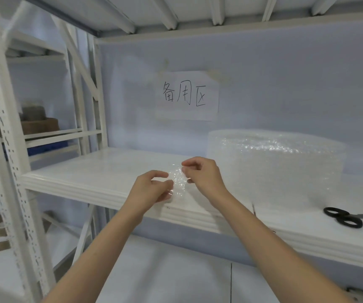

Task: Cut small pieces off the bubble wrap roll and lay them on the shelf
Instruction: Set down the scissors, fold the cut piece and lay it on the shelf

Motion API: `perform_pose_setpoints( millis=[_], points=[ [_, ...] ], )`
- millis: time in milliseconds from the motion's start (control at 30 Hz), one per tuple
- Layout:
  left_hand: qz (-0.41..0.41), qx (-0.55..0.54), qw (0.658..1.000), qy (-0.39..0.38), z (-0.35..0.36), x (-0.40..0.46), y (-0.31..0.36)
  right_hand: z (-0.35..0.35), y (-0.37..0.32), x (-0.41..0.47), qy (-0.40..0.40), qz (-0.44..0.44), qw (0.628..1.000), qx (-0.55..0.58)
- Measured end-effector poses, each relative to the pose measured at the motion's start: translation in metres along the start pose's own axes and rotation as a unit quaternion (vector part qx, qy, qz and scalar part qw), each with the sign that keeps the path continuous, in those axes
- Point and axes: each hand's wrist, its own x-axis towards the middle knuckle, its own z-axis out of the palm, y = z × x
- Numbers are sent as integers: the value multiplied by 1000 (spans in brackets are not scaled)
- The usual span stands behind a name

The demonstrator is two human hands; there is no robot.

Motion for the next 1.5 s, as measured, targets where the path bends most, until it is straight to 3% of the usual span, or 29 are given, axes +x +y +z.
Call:
perform_pose_setpoints(
  millis=[133,300,567,833,967,1133,1233,1333,1400,1500],
  points=[
    [46,173,981,70,-34,30,-4,34,7,25,-32,6,998,-47],
    [14,373,916,146,-54,50,-16,67,21,50,-58,3,991,-118],
    [13,369,917,154,-57,56,-35,91,46,60,-82,3,974,-212],
    [87,352,916,170,-44,46,-29,61,30,37,-59,-26,981,-184],
    [140,308,934,113,-5,29,-18,17,14,-5,-45,-46,981,-184],
    [198,207,958,-20,67,5,-10,-63,2,-62,9,-27,970,-241],
    [201,157,963,-90,109,-13,-2,-122,-4,-90,102,-24,946,-306],
    [174,131,969,-113,143,-27,3,-183,0,-103,189,29,877,-440],
    [156,117,975,-105,157,-32,4,-219,8,-104,210,84,827,-514],
    [139,107,982,-64,168,-34,6,-251,21,-104,195,154,788,-563]
  ],
)
